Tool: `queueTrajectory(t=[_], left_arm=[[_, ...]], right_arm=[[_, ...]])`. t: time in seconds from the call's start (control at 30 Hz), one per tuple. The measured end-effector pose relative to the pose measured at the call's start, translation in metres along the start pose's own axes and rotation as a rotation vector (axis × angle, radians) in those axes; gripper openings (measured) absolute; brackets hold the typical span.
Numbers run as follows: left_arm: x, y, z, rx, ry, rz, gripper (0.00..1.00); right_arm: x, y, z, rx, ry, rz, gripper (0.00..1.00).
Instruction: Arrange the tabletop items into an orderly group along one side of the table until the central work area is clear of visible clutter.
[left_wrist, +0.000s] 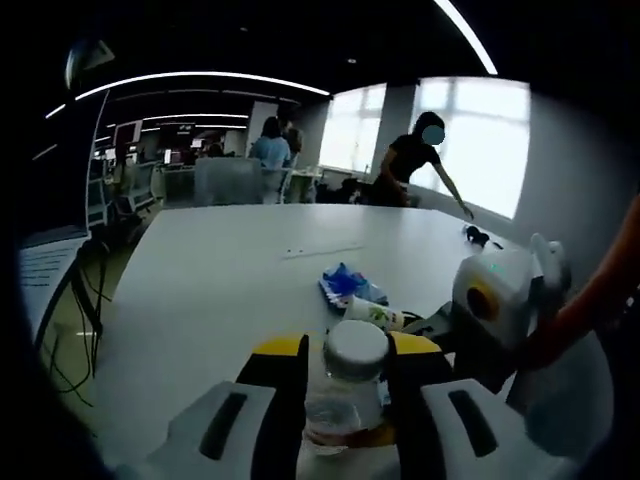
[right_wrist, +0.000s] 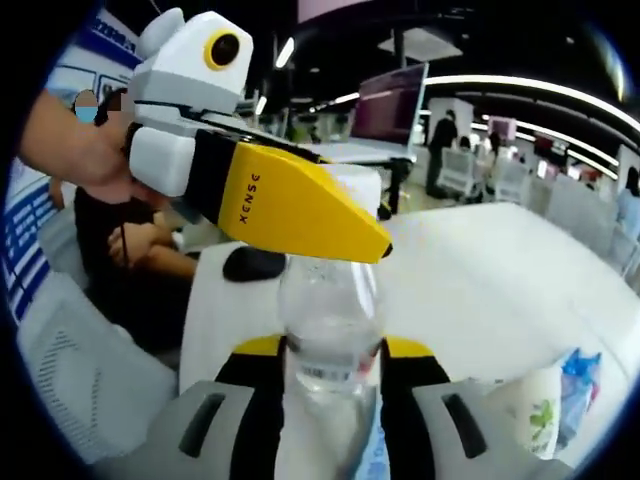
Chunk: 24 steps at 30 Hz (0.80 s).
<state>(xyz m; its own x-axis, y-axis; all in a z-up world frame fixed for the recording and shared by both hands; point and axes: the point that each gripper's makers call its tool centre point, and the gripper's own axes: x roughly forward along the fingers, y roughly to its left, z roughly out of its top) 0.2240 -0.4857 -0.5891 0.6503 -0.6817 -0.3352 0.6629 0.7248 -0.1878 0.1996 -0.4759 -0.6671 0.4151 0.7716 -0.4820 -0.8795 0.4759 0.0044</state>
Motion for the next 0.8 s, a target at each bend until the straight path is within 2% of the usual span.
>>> queueTrajectory(t=[0.8], left_arm=[[-0.017, 0.021, -0.007, 0.044, 0.003, 0.124, 0.28]], right_arm=[[-0.011, 0.021, 0.003, -0.038, -0.021, 0.058, 0.25]])
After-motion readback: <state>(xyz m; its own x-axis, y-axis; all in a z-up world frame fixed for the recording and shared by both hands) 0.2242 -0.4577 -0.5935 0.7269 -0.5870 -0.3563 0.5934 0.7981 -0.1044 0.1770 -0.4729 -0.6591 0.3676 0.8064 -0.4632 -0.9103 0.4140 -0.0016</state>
